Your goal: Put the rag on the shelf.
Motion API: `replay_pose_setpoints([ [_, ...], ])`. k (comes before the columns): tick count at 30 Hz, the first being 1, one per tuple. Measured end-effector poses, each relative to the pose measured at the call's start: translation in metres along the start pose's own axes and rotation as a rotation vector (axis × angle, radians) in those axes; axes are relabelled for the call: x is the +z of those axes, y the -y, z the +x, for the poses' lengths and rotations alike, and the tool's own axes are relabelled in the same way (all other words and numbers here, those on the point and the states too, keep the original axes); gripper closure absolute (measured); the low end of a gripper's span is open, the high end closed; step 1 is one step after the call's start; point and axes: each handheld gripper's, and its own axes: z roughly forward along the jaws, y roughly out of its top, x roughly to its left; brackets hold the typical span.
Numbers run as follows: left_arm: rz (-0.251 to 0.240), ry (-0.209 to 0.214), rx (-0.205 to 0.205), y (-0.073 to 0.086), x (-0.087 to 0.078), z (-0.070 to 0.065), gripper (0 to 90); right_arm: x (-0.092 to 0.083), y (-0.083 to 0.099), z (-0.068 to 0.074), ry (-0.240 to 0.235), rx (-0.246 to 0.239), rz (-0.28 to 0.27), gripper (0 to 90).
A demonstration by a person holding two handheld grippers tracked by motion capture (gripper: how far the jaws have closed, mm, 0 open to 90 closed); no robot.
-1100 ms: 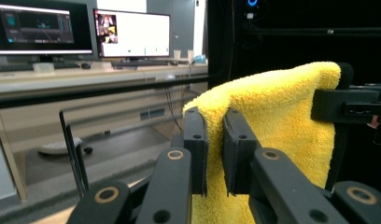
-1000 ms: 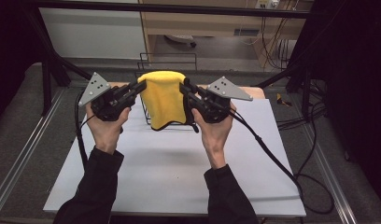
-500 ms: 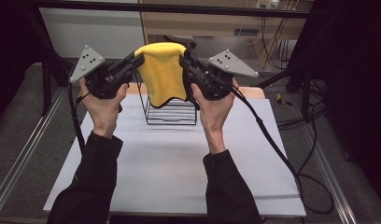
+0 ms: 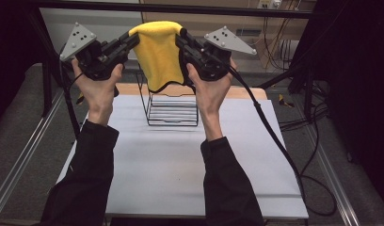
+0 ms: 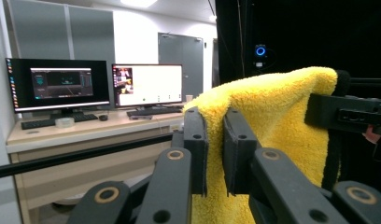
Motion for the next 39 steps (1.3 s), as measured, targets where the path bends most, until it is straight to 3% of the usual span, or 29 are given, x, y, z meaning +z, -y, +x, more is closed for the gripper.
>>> replay_pose_setpoints([
  [11,-0.015,-0.033,0.029,-0.026,0.016,0.015,81.1,0.028,-0.022,-0.011,-0.009,-0.033,-0.028,76.7],
  [15,-0.019,-0.045,0.023,-0.029,0.023,0.022,81.1,0.040,-0.027,-0.016,-0.009,-0.059,-0.032,76.7],
  [21,-0.012,-0.063,0.016,-0.028,0.041,0.033,81.1,0.054,-0.024,-0.027,-0.011,-0.047,-0.029,76.7],
  [30,0.033,-0.075,0.015,-0.014,0.066,0.050,81.0,0.077,-0.014,-0.047,0.006,-0.037,0.018,76.7],
  [39,0.102,-0.027,0.014,0.020,0.069,0.054,81.0,0.075,0.019,-0.055,0.004,-0.001,0.080,76.6],
])
